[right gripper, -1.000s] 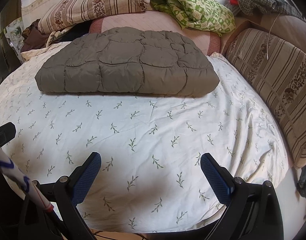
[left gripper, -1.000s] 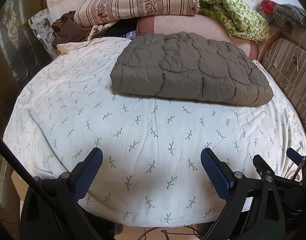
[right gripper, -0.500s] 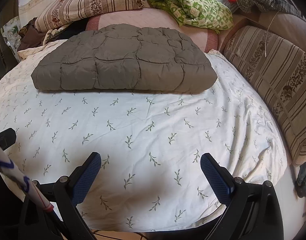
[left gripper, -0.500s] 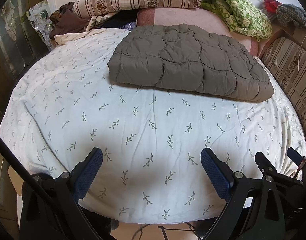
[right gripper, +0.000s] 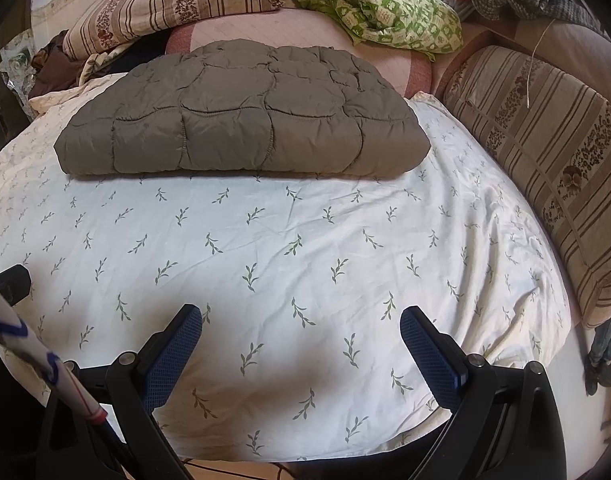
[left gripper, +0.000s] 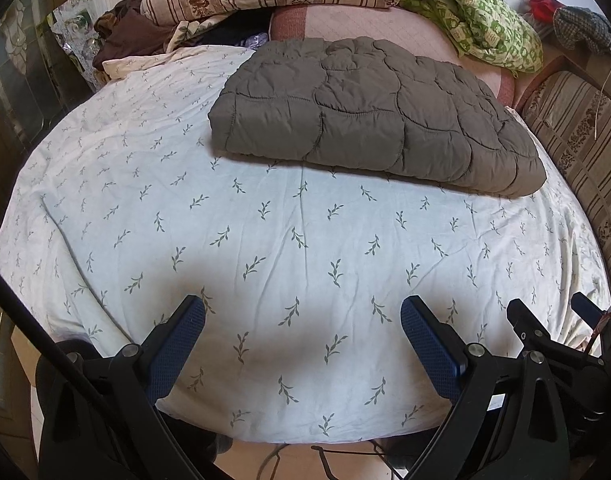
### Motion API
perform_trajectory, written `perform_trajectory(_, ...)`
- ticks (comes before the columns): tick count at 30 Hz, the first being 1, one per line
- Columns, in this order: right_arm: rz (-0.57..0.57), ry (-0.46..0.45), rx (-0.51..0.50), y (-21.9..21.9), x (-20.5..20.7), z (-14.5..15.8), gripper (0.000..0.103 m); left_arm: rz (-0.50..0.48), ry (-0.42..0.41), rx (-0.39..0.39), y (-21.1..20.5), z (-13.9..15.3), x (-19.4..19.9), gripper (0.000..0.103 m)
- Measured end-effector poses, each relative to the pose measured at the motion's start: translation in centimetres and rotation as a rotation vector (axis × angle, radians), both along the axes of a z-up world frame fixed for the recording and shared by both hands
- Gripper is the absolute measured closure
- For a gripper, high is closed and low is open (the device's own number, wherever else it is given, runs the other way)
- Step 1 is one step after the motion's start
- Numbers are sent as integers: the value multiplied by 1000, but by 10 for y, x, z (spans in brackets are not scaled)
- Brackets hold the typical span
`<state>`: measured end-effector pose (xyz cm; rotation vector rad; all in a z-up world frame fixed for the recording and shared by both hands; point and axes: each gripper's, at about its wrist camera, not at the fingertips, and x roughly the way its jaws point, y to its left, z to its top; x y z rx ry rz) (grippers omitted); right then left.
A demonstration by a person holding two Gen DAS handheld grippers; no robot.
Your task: Fold large clothes
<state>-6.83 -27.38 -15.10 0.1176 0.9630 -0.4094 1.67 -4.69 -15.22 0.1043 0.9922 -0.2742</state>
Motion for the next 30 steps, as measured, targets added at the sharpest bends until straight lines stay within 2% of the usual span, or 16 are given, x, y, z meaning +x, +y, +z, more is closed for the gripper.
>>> perform_trajectory(30, 14, 21, -10, 3, 3, -6, 2, 14, 50, -10, 4, -12, 6, 5)
